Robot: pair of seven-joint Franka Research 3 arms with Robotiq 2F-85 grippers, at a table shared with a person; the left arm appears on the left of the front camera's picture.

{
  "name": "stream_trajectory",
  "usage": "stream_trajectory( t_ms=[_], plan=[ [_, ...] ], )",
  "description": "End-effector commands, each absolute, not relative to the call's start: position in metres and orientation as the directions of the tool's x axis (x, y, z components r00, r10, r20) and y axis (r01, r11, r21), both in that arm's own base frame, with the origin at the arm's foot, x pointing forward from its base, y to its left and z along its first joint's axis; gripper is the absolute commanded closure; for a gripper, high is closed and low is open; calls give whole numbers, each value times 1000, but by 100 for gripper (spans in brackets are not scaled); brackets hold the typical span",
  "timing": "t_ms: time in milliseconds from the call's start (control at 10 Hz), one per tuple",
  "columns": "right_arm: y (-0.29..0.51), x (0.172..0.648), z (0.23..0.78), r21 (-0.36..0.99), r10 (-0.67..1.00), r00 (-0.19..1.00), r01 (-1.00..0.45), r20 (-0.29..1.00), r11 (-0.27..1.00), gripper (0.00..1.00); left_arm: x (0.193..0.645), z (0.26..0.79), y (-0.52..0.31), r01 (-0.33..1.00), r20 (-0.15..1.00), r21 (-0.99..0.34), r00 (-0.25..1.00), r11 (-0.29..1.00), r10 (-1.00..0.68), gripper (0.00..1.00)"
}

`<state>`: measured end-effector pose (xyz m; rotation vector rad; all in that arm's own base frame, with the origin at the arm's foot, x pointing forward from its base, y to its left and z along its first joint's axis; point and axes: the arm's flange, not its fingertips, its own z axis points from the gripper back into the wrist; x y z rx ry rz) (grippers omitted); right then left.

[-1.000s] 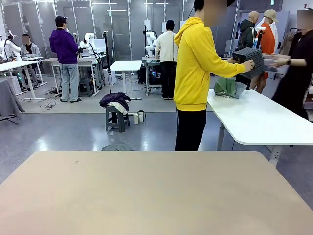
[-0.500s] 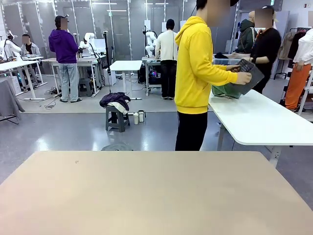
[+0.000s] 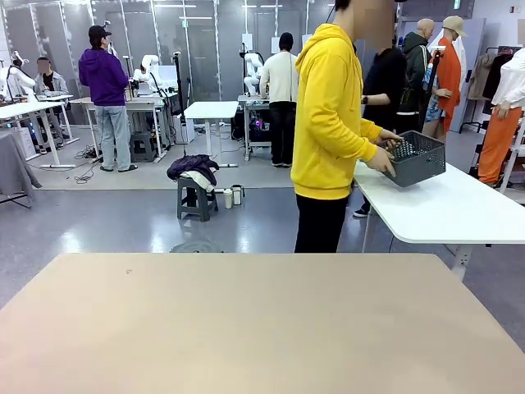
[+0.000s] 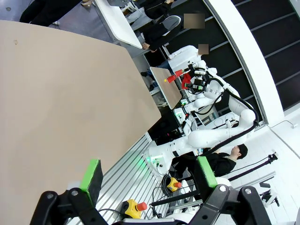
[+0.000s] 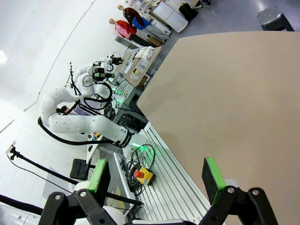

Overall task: Fold the towels and place them in the basket.
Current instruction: When a person lays out a Towel with hook on the table, fold it in half twice.

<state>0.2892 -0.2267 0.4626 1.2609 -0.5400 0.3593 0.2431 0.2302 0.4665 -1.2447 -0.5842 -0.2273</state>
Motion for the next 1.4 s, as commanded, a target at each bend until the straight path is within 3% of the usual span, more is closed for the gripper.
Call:
stream_trajectory(
  t_ms=[0,1300],
  plan=[
    [-227,290,462,789,-43,810,-555,585,264,0,243,465,232,494,553,-813,821,308,141,0],
    [-227,290,462,789,-43,810,-555,585,264,0,243,465,232,494,553,-813,821,308,141,0]
  ],
)
